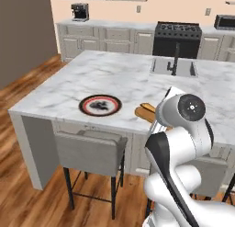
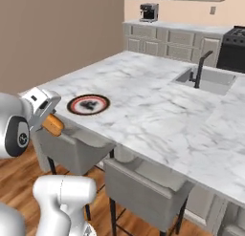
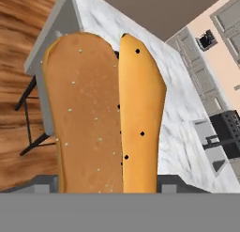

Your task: Move the hot dog bun to the plate on the dining table and place the condiment next to that plate. Then navigate to the fridge and take the sausage and place it on the plate as well.

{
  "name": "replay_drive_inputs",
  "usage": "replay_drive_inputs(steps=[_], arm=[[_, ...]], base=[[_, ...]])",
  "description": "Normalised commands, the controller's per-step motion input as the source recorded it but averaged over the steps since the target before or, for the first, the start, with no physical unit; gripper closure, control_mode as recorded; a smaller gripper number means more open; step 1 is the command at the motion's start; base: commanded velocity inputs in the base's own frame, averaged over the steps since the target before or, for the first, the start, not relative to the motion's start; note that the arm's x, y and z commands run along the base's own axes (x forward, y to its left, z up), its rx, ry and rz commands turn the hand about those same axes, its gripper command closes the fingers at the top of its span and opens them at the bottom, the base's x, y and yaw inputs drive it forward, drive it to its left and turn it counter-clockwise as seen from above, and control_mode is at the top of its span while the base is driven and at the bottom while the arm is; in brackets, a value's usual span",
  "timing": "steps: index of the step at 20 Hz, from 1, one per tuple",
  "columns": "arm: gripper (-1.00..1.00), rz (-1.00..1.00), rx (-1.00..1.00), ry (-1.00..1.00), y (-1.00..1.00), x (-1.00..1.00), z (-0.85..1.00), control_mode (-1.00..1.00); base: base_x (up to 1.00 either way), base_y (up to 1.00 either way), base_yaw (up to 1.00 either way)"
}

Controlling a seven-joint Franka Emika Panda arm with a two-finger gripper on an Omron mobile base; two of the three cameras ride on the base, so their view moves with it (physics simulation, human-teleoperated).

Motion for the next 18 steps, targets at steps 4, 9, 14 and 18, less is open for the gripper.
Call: replay_drive_inputs(steps=[4, 9, 14, 18], arm=[[1.00, 0.00, 0.00, 0.00, 0.00, 0.00, 0.00, 1.00], [1.00, 0.00, 0.00, 0.00, 0.00, 0.00, 0.00, 1.00], [1.00, 0.00, 0.00, 0.00, 0.00, 0.00, 0.00, 1.00], [1.00, 0.00, 0.00, 0.00, 0.00, 0.00, 0.00, 1.00]], base=[[0.48, 0.62, -0.15], [0.46, 0.45, -0.31], [0.50, 0.42, -0.35], [0.64, 0.49, -0.36]])
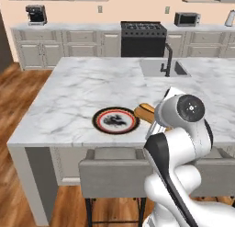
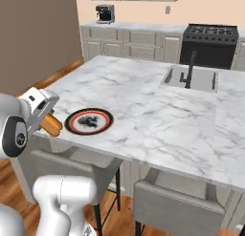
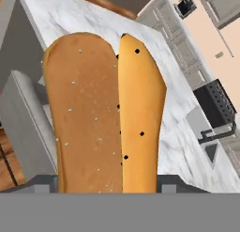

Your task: Move the hot dog bun to the plate on the dining table and place the condiment next to that plate. Then navigate to the fridge and take the sausage and place it on the plate as well.

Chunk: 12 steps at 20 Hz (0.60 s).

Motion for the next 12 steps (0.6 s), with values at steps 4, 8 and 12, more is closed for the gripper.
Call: replay_drive_inputs(steps=[4, 8, 12], arm=[[1.00, 0.00, 0.00, 0.00, 0.00, 0.00, 0.00, 1.00], [1.00, 0.00, 0.00, 0.00, 0.00, 0.00, 0.00, 1.00], [1.00, -0.05, 0.01, 0.00, 0.10, 0.25, -0.06, -1.00]], base=[[0.61, 0.45, -0.42], [0.59, 0.43, -0.45], [0.53, 0.30, -0.27]])
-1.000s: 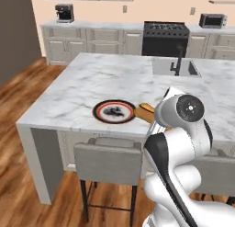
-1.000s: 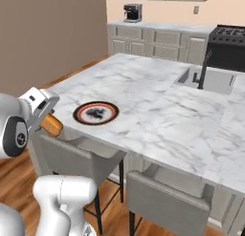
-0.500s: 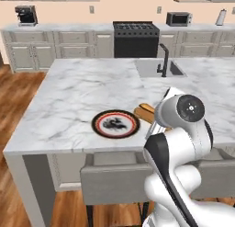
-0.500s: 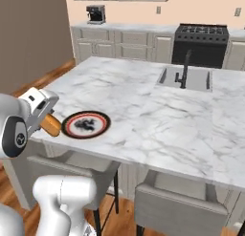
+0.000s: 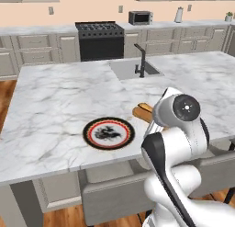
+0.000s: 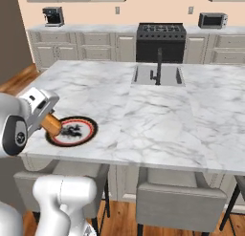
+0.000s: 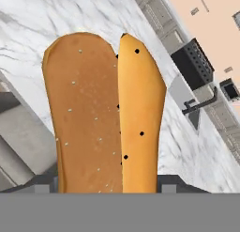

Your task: Move the hot dog bun to the plate on the dining table and place the condiment next to that plate. Then navigate to the fridge and take the sausage and place it on the plate as well.

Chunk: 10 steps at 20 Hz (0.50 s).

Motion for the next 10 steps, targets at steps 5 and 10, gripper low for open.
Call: replay_drive_inputs(steps=[5, 10], arm=[[1.00, 0.01, 0.13, 0.16, 0.05, 1.00, -0.24, -1.00], [1.00, 0.10, 0.01, 0.38, 0.05, 1.00, -0.59, -1.00]], base=[[0.00, 0.00, 0.00], [0.00, 0.00, 0.00]])
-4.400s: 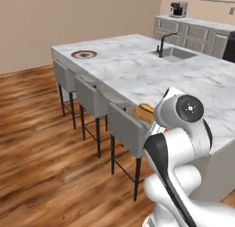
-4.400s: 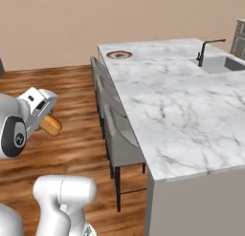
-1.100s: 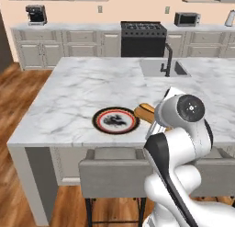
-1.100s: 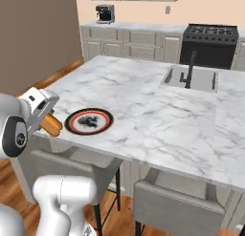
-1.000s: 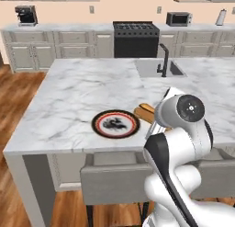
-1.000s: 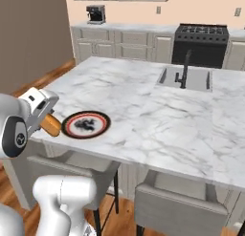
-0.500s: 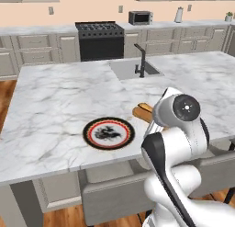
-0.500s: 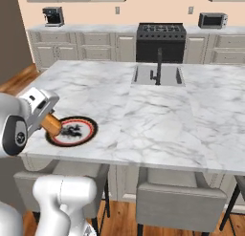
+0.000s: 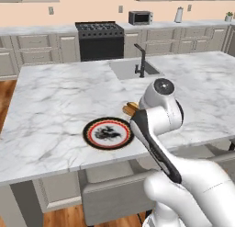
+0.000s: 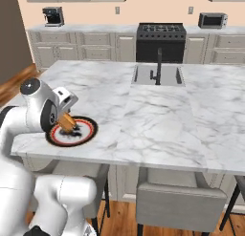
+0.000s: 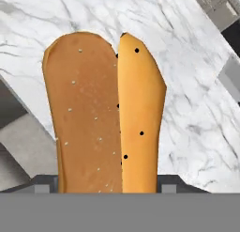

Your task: Move the hot dog bun to the plate on the dining table and place the condiment next to that plate. Then navigate to the fridge and take the sausage and place it on the plate as well.

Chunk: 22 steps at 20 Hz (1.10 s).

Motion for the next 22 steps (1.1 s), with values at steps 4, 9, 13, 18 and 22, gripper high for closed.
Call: replay_drive_inputs(steps=[4, 9, 13, 18, 22], arm=[[1.00, 0.13, -0.06, 0.47, 0.30, 0.93, -0.77, -1.00], [1.00, 0.09, -0.07, 0.41, 0.39, 0.72, -0.66, -1.00], [1.00, 0.07, -0.08, 0.30, 0.44, 0.64, -0.59, -1.00], [1.00, 0.08, 0.00, 0.14, 0.17, 0.58, -0.61, -1.00], [1.00, 0.07, 0.00, 0.01, 0.01, 0.45, -0.59, -1.00]], base=[[0.00, 0.00, 0.00], [0.00, 0.00, 0.00], [0.00, 0.00, 0.00], [0.00, 0.00, 0.00], [0.00, 0.00, 0.00]])
